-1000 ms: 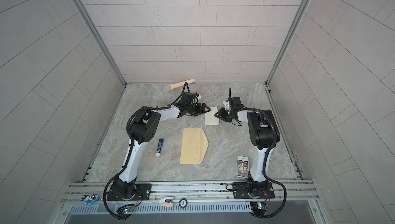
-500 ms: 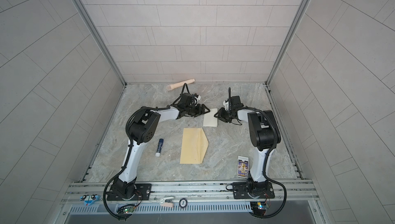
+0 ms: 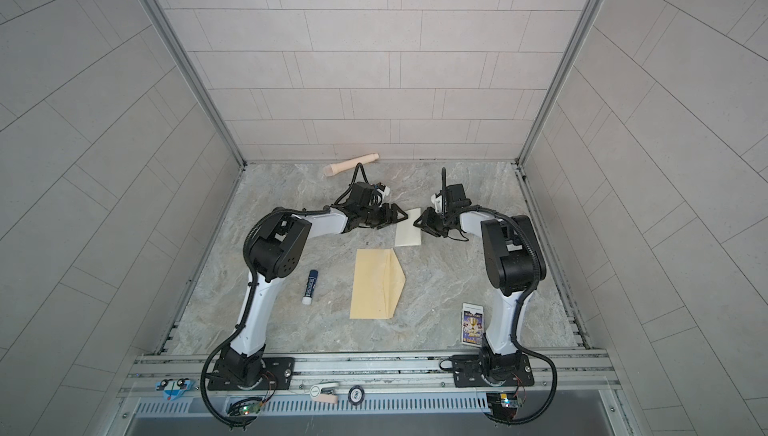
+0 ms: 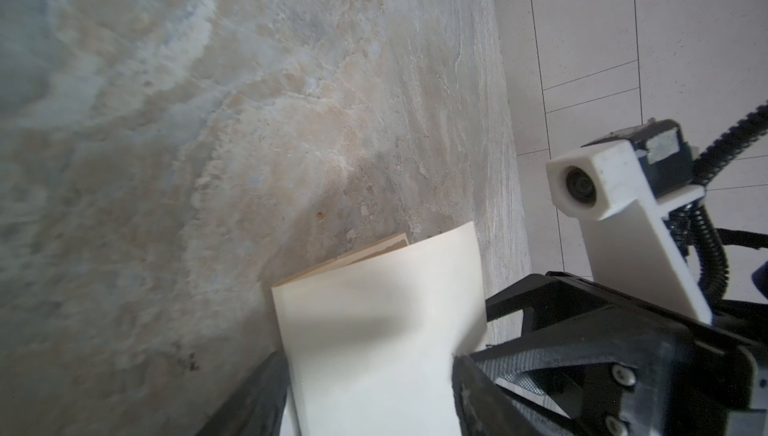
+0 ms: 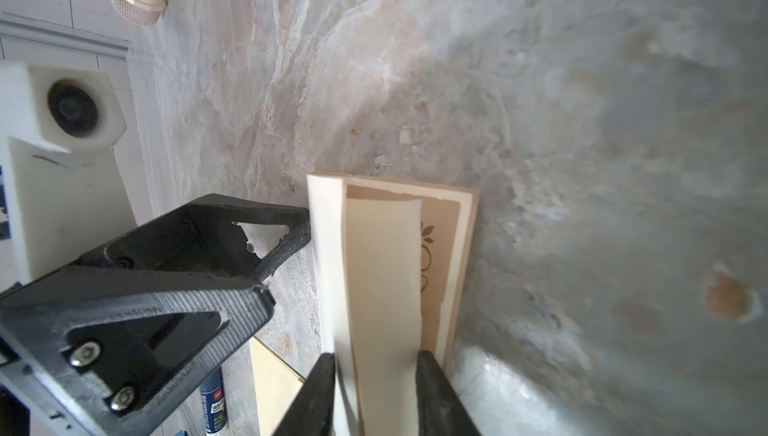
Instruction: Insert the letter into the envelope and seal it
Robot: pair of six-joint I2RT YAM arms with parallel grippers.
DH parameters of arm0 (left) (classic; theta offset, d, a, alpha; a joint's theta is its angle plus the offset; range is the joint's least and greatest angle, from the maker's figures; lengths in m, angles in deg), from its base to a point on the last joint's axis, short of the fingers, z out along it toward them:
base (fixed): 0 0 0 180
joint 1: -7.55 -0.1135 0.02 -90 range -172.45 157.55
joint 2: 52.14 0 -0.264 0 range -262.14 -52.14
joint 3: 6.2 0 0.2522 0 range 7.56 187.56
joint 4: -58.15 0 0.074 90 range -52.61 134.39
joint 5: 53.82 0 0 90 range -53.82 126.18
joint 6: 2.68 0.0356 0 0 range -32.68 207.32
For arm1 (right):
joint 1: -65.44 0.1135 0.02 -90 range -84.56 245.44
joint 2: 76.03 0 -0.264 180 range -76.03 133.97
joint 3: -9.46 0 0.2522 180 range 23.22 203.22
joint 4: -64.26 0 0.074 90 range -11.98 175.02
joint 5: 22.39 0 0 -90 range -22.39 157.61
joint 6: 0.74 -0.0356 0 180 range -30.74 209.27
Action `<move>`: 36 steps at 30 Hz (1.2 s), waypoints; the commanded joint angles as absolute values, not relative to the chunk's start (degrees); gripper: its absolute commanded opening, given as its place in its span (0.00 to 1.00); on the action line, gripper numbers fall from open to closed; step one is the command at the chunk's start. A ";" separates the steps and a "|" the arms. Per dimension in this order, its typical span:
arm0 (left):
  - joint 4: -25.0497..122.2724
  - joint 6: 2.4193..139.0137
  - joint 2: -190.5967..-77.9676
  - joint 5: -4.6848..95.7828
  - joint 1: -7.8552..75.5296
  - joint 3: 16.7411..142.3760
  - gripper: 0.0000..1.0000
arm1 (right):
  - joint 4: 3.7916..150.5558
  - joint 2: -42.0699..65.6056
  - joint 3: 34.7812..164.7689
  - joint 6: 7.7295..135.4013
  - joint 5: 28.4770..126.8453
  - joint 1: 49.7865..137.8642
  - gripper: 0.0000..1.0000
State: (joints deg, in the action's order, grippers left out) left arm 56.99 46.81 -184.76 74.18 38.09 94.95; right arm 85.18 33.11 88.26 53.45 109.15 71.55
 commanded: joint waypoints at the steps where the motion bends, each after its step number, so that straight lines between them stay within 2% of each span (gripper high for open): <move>1: 48.00 46.20 -186.92 72.29 38.13 91.78 0.70 | 85.46 28.97 89.01 53.12 109.14 72.11 0.42; 10: 48.25 46.10 -186.28 72.22 38.13 91.00 0.68 | 83.11 30.15 87.92 51.56 109.47 72.77 0.41; 17: 48.61 46.11 -186.22 72.69 38.13 90.37 0.59 | 82.99 29.61 88.22 50.99 109.43 72.88 0.36; 18: 48.67 46.10 -186.17 72.74 38.13 90.35 0.58 | 82.73 29.25 88.05 50.74 109.45 72.89 0.38; 21: 48.61 46.10 -186.12 72.74 38.13 90.33 0.54 | 80.81 27.70 86.82 50.24 110.04 73.19 0.55; 24: 47.81 46.14 -186.67 72.66 38.13 91.03 0.49 | 81.18 27.00 86.68 50.50 110.06 73.67 0.59; 26: 47.88 44.73 -186.84 72.89 38.21 91.14 0.46 | 81.41 27.27 86.76 50.66 109.97 73.68 0.56; 29: 47.91 44.41 -186.87 73.22 38.18 91.14 0.41 | 82.02 27.99 87.03 51.10 109.93 73.66 0.44; 35: 47.19 45.05 -186.06 73.06 38.13 90.70 0.40 | 84.27 28.72 87.57 52.39 109.19 73.68 0.20; 36: 47.20 45.12 -186.00 73.02 38.14 90.70 0.40 | 84.52 28.44 87.49 52.61 109.14 73.66 0.19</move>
State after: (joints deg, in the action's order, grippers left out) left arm 55.66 45.30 -184.30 74.50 37.92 93.12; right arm 82.84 28.98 86.97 51.62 109.45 73.41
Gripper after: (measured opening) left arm 0.398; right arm 0.199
